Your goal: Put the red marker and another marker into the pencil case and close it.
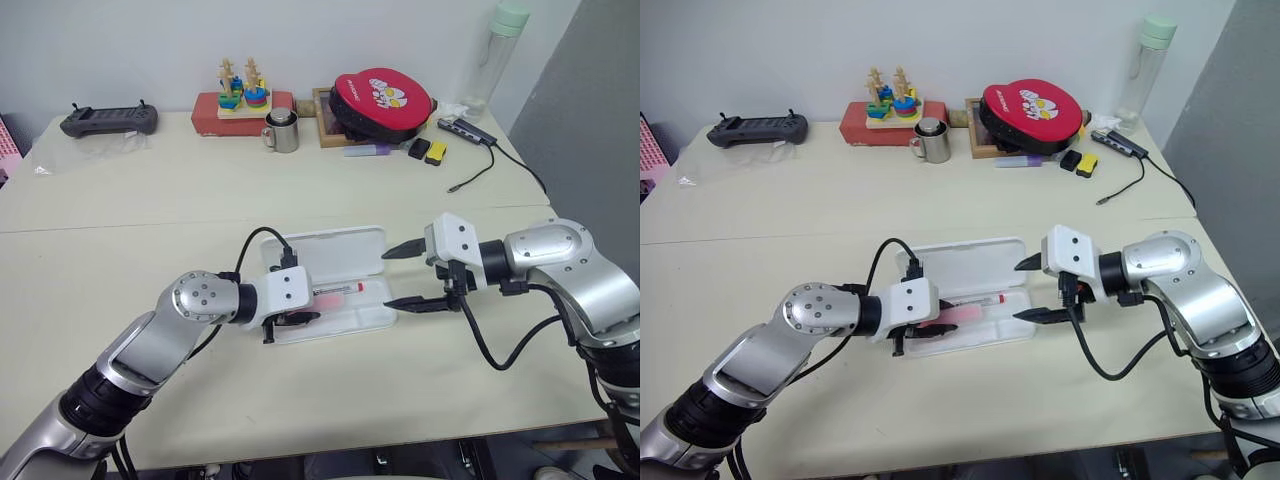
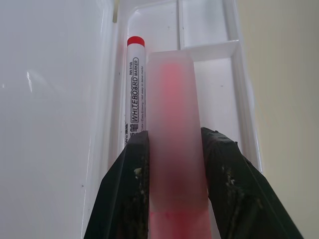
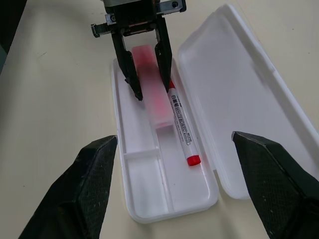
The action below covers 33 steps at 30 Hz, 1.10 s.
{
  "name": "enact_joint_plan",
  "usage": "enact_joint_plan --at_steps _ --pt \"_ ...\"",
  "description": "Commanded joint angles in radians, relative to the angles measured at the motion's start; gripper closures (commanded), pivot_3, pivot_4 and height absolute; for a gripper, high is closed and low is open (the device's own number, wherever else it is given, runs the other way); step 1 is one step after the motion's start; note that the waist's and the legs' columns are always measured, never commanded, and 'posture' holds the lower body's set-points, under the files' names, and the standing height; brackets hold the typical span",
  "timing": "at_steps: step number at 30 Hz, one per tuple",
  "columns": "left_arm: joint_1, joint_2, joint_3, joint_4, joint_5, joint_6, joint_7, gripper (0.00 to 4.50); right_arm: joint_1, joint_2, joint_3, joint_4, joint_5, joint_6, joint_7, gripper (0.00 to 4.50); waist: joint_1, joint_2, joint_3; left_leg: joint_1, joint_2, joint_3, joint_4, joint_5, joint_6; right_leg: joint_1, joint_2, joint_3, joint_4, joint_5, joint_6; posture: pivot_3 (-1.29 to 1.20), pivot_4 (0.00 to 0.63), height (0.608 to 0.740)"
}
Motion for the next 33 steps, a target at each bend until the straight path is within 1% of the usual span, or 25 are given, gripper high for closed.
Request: enact_joint_plan --at_steps 1,10,15,17,18,19,25,27,28,29,30,33 --pt "-0.005 -0.009 -0.019 -0.016 0.022 -0.019 -0.023 3.29 -0.008 -0.007 -0.031 -0.030 0.017 -0.004 -0.005 0.63 0.000 0.000 0.000 0.000 0.000 0.000 0.000 0.000 0.000 0.000 0.000 0.000 0.000 0.000 0.000 0.00 0.150 0.740" --pt "-0.019 -0.022 -0.016 -0.012 0.015 0.001 -0.070 3.29 -0.009 -0.004 -0.029 -0.028 0.016 -0.005 -0.009 0.63 0.000 0.000 0.000 0.000 0.000 0.000 0.000 0.000 0.000 0.000 0.000 0.000 0.001 0.000 0.000 0.00 0.150 0.740" --pt "-0.050 -0.046 -0.031 0.021 0.031 0.009 -0.082 3.29 -0.008 -0.002 -0.029 -0.030 0.015 -0.003 -0.014 0.63 0.000 0.000 0.000 0.000 0.000 0.000 0.000 0.000 0.000 0.000 0.000 0.000 0.001 0.000 0.000 0.00 0.150 0.740" --pt "-0.061 -0.059 -0.031 0.030 0.028 0.011 -0.089 2.58 -0.007 -0.003 -0.030 -0.031 0.017 -0.002 -0.015 0.63 0.000 0.000 0.000 0.000 0.000 0.000 0.001 0.000 0.000 0.000 0.000 0.000 0.001 0.000 0.000 0.00 0.150 0.740" --pt "-0.063 -0.062 -0.030 0.031 0.028 0.011 -0.092 2.46 -0.007 -0.003 -0.030 -0.033 0.019 -0.001 -0.015 0.63 0.000 0.000 0.000 0.000 0.000 0.000 0.001 0.000 0.000 0.000 0.000 0.000 0.001 0.000 0.000 0.00 0.150 0.740" --pt "-0.064 -0.065 -0.030 0.032 0.029 0.011 -0.095 2.17 -0.007 -0.004 -0.030 -0.033 0.019 -0.001 -0.016 0.63 0.000 0.000 0.000 0.000 0.000 0.000 0.001 0.000 0.000 0.000 0.000 0.000 0.001 0.000 0.000 0.00 0.150 0.740" --pt "-0.090 -0.078 -0.027 0.055 0.021 0.009 -0.119 1.03 -0.008 -0.003 -0.028 -0.033 0.020 0.001 -0.020 0.63 0.000 0.000 0.000 0.000 0.000 0.000 0.001 0.000 0.000 0.000 0.000 0.000 0.001 0.000 0.000 0.00 0.150 0.740" --pt "-0.095 -0.082 -0.014 0.053 0.008 0.017 -0.123 0.71 -0.009 -0.003 -0.027 -0.031 0.019 0.000 -0.020 0.63 0.000 0.000 0.000 0.000 0.000 0.000 0.001 0.000 0.000 0.000 0.000 0.000 0.001 0.000 0.000 0.00 0.150 0.740" --pt "-0.098 -0.084 -0.001 0.052 0.000 0.022 -0.122 0.40 -0.010 -0.004 -0.027 -0.029 0.018 -0.001 -0.020 0.63 0.000 0.000 0.000 0.000 0.000 0.000 0.001 0.000 0.000 0.000 0.000 0.000 0.001 0.000 0.000 0.00 0.150 0.740" --pt "-0.100 -0.086 0.009 0.052 -0.006 0.026 -0.122 0.30 -0.010 -0.004 -0.027 -0.028 0.017 -0.001 -0.021 0.63 0.000 0.000 0.000 0.000 0.000 0.000 0.001 0.000 0.000 0.000 0.000 0.000 0.001 0.000 0.000 0.00 0.150 0.740" --pt "-0.102 -0.083 0.019 0.051 -0.012 0.033 -0.123 0.02 -0.012 -0.004 -0.027 -0.026 0.016 -0.001 -0.021 0.63 0.000 0.000 0.000 0.000 0.000 0.000 0.001 0.000 0.000 0.000 0.000 0.000 0.001 0.000 0.000 0.00 0.150 0.740" --pt "-0.097 -0.069 0.080 0.022 -0.065 0.071 -0.128 0.01 -0.015 -0.005 -0.028 -0.020 0.012 -0.001 -0.024 0.63 0.000 0.000 0.000 0.000 0.000 -0.001 0.001 0.000 0.000 0.000 0.000 0.000 0.001 0.000 0.000 0.00 0.150 0.740"
